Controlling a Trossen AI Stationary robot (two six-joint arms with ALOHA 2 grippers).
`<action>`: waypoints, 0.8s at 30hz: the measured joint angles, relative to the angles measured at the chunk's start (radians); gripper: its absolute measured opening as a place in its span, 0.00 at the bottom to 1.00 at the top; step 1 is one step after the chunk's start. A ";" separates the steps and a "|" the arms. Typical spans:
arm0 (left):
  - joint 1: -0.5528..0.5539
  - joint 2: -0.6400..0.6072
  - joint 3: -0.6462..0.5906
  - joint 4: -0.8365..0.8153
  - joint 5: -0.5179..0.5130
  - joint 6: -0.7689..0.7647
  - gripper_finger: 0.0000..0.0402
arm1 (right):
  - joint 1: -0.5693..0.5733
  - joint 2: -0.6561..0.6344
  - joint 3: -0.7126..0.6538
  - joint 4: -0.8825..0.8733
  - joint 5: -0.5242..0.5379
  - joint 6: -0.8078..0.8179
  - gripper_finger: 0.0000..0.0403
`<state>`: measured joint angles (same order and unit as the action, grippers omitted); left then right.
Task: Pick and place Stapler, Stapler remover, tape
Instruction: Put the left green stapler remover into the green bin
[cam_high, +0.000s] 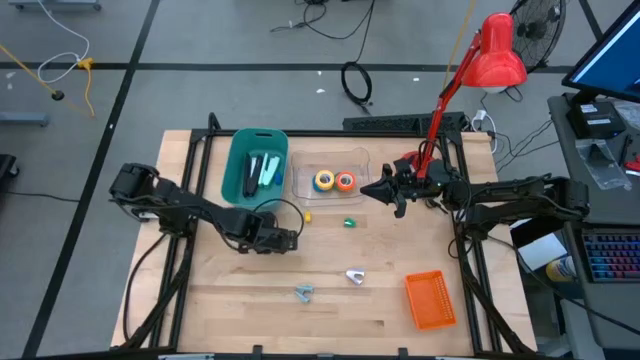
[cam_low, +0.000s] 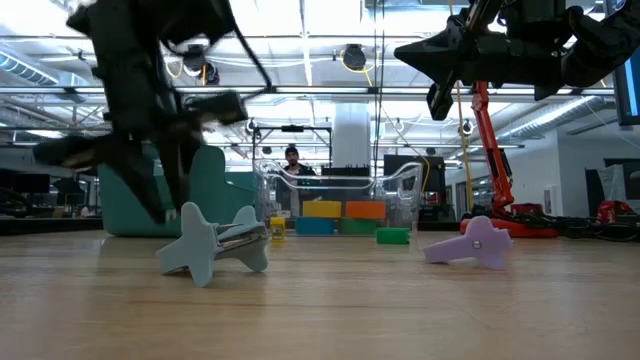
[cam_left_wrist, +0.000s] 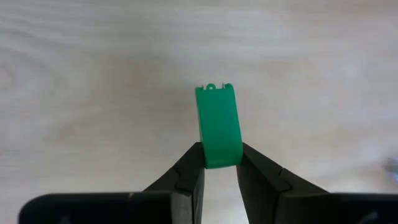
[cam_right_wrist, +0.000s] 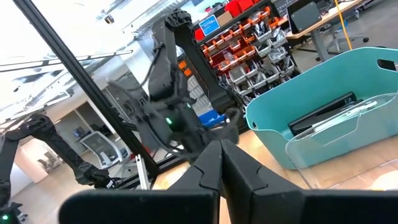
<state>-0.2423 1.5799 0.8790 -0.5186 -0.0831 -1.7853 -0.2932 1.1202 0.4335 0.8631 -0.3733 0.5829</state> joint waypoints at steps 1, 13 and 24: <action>-0.003 -0.019 0.007 0.000 0.005 0.019 0.20 | 0.000 0.000 0.000 0.000 0.000 0.000 0.00; 0.046 -0.346 0.070 -0.019 -0.302 0.263 0.19 | 0.000 0.000 0.000 0.000 0.000 0.000 0.00; 0.434 -0.460 0.070 -0.241 -0.284 0.535 0.19 | 0.000 0.000 0.000 0.007 0.003 0.011 0.00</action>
<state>0.1920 1.1201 0.9490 -0.7594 -0.3669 -1.2507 -0.2932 1.1202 0.4332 0.8696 -0.3707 0.5939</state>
